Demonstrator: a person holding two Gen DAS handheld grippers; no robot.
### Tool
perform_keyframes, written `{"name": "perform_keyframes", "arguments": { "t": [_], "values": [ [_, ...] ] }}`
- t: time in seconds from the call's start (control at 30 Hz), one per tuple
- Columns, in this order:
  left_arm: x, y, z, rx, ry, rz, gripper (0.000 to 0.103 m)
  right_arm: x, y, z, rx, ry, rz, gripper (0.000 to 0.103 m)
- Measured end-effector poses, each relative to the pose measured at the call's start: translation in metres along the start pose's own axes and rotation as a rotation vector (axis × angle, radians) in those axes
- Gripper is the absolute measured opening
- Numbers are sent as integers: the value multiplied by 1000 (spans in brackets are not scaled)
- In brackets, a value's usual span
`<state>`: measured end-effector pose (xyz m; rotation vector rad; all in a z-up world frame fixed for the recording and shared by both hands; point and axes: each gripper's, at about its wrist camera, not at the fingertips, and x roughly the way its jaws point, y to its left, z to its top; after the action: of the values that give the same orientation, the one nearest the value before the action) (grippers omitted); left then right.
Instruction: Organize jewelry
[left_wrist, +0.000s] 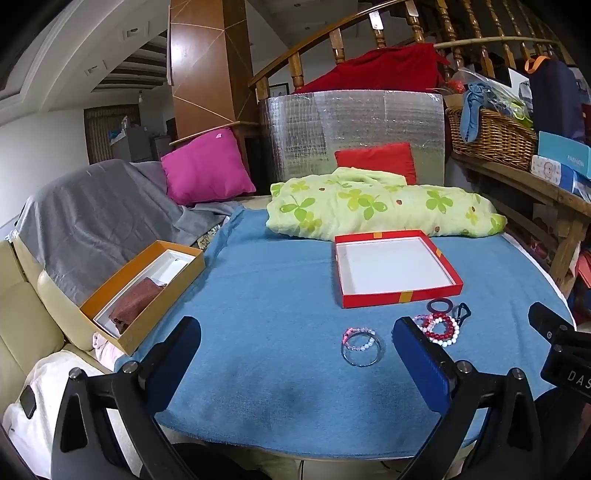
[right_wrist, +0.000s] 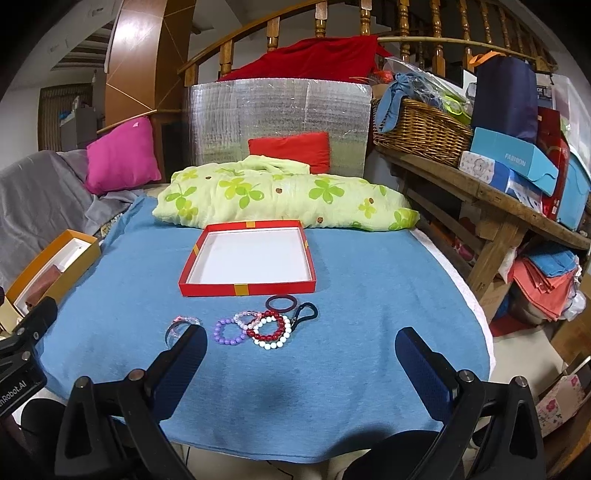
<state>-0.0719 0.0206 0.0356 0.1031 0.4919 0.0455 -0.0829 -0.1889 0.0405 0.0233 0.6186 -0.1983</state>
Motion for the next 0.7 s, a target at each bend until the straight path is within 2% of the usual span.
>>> {"name": "perform_keyframes", "arguments": {
  "t": [0.23, 0.63, 0.7],
  "values": [
    [2, 0, -1, -5, 6, -7, 103, 3, 3, -4, 25, 13, 36, 103],
    [14, 2, -2, -13, 25, -23, 103, 12, 5, 0, 12, 30, 10, 103],
    [17, 3, -2, -15, 29, -25, 103, 16, 5, 2, 10, 56, 8, 103]
  ]
}}
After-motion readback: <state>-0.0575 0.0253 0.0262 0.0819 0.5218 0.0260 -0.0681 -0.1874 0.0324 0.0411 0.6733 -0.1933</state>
